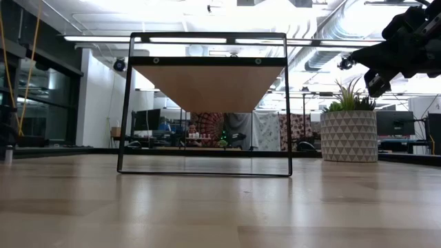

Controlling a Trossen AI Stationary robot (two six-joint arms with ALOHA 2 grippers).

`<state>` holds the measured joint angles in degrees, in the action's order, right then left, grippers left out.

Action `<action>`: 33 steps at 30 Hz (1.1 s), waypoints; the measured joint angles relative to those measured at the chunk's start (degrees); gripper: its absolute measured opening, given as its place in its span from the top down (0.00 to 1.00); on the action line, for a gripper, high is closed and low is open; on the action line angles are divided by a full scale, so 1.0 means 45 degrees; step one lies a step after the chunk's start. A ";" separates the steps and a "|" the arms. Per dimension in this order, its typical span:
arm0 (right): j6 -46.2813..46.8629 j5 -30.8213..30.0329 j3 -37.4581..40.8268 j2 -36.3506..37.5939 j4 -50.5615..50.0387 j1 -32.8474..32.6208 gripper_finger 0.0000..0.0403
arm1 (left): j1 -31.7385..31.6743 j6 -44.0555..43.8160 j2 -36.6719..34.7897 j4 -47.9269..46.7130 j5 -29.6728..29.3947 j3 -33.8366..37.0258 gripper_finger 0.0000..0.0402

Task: Pick and place medicine bottles onto shelf by color
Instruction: Put the red medicine bottle on the shelf

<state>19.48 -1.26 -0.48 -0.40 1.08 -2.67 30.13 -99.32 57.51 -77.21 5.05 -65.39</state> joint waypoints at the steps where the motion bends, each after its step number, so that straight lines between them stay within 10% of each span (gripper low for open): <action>1: -0.0002 0.0000 0.0001 0.0000 0.0000 0.0000 1.00 | 0.0476 -0.0686 0.0102 0.0005 -0.0162 0.0000 0.07; 10: -0.0002 0.0000 -0.0001 0.0000 0.0000 0.0001 1.00 | 0.3003 -0.3453 0.1750 -0.0029 -0.0336 0.0010 0.07; 33: 0.0001 0.0000 -0.0001 0.0000 0.0000 0.0001 1.00 | 0.3142 -0.3062 0.4314 -0.0144 0.0050 0.0245 0.07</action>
<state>19.48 -1.26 -0.48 -0.40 1.08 -2.67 44.27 -113.10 76.92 -77.86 5.28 -64.28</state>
